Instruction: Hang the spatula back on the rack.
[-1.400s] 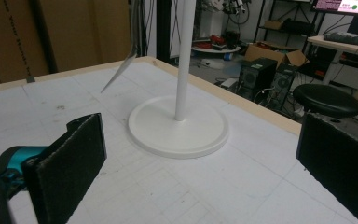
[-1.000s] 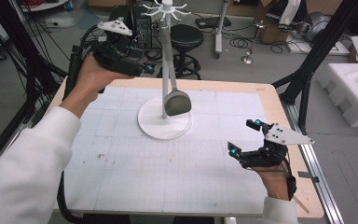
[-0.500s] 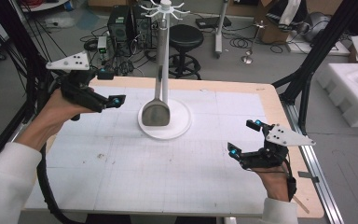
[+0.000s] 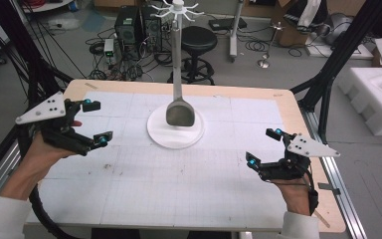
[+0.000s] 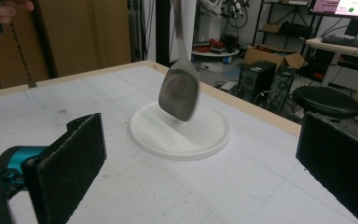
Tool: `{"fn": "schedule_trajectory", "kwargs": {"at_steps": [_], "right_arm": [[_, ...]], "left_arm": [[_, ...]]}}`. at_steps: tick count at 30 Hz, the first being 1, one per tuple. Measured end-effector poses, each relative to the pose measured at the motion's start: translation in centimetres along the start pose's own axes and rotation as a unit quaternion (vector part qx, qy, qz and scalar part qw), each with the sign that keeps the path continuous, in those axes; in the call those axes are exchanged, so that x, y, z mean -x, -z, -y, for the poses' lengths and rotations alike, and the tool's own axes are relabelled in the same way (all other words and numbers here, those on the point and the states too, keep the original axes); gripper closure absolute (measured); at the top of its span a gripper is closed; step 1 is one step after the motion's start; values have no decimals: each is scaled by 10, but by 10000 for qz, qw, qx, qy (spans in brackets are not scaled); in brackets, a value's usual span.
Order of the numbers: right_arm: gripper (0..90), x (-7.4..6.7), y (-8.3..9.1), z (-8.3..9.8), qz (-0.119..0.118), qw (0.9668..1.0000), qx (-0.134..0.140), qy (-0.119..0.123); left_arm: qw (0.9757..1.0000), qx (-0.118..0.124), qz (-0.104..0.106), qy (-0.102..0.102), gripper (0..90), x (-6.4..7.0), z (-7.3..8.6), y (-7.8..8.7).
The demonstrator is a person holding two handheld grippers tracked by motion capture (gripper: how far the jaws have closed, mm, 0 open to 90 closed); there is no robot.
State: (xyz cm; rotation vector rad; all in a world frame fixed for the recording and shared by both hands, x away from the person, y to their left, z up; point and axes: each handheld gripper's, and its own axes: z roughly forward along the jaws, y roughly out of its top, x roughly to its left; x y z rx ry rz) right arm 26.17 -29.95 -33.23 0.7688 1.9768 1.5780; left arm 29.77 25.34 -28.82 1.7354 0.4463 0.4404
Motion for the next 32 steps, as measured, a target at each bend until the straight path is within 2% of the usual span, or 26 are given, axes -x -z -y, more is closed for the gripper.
{"fn": "schedule_trajectory", "kwargs": {"at_steps": [3, 8, 9, 10, 11, 12, 15, 16, 17, 19, 23, 26, 32], "right_arm": [[5, 1, 1, 2, 14, 10000, 13, -24], [5, 1, 0, 6, 24, 10000, 34, -30], [5, 0, -1, 7, 0, 10000, 0, -29], [5, 0, -1, 7, 0, 10000, 0, -29], [5, 0, -2, 9, -13, 10000, -10, -8], [5, 0, -2, 9, -13, 10000, -10, -8], [5, 0, -2, 13, -8, 10000, -37, -66], [5, 0, -2, 13, -8, 10000, -37, -66], [5, 0, -2, 14, -17, 9999, -69, -87], [5, -1, -3, 15, -19, 9999, -84, -115], [5, -1, -3, 16, -20, 9999, -94, -105], [5, -1, -4, 18, -13, 9999, -128, -112], [5, 0, -2, 19, 8, 9999, -117, -125]], "left_arm": [[9999, 41, -120, 64, 17, 3, 19, 8], [9994, -33, -305, 180, 17, 4, 49, 18], [9992, -55, -320, 226, 17, 4, 56, 20], [9992, -55, -320, 226, 17, 4, 56, 20], [9988, -156, -352, 312, 17, 4, 64, 20], [9988, -156, -352, 312, 17, 4, 64, 20], [9981, -159, -338, 483, 17, 5, 83, 21], [9981, -159, -338, 483, 17, 5, 83, 21], [9978, -247, -347, 518, 17, 4, 91, 20], [9973, -335, -383, 523, 17, 2, 93, 21], [9977, -213, -394, 508, 17, 3, 91, 23], [9976, -321, -398, 467, 17, 3, 92, 21], [9976, -282, -455, 428, 17, 6, 90, 21]]}}
